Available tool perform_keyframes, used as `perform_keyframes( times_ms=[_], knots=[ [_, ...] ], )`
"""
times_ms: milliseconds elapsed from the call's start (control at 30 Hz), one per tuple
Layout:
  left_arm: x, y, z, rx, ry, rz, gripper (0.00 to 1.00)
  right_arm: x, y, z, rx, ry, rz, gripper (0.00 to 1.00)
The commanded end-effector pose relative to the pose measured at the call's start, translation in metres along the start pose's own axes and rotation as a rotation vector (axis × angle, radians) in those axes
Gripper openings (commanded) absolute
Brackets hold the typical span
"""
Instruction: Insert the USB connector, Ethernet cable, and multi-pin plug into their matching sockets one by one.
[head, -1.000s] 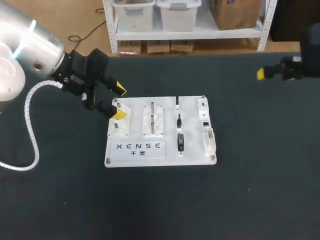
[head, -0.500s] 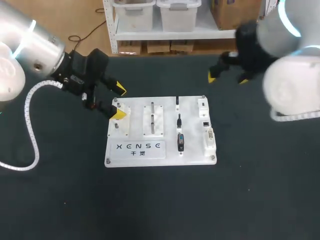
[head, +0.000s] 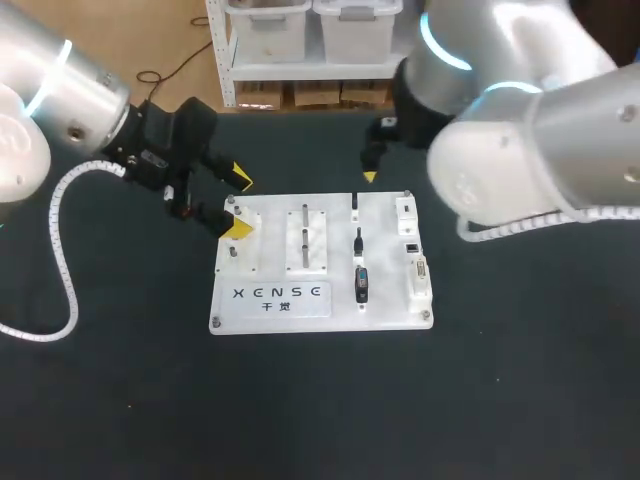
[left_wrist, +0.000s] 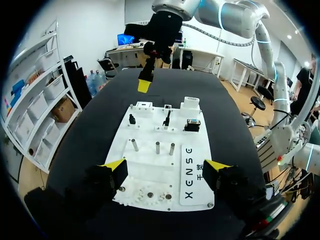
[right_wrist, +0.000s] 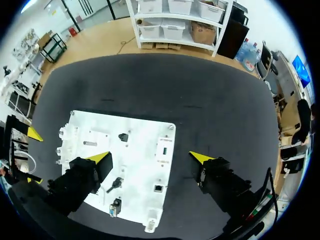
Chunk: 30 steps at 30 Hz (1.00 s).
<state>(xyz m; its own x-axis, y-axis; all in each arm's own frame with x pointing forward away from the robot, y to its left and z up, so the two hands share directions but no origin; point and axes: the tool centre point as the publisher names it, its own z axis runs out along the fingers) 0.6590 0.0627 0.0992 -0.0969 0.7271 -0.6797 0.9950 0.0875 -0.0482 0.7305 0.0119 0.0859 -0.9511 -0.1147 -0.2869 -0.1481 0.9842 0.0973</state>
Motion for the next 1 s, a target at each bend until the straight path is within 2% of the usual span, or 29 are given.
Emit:
perform_keyframes(
  times_ms=[33,467,567,633,1000],
  knots=[
    [0.0,0.001,0.0,0.003,0.004,0.0,1.0,-0.006,0.016,0.011,0.103,0.029,-0.012,1.0],
    [0.0,0.001,0.0,0.003,0.004,0.0,1.0,-0.006,0.036,0.034,0.081,0.087,0.012,1.0],
    [0.0,0.001,0.0,0.003,0.004,0.0,1.0,-0.008,0.037,0.033,0.058,0.027,0.041,1.0],
    [0.0,0.001,0.0,0.003,0.004,0.0,1.0,-0.008,0.038,0.031,0.025,0.03,0.042,1.0],
    [0.0,0.001,0.0,0.003,0.004,0.0,1.0,-0.008,0.038,0.031,0.025,0.03,0.042,1.0]
  ],
)
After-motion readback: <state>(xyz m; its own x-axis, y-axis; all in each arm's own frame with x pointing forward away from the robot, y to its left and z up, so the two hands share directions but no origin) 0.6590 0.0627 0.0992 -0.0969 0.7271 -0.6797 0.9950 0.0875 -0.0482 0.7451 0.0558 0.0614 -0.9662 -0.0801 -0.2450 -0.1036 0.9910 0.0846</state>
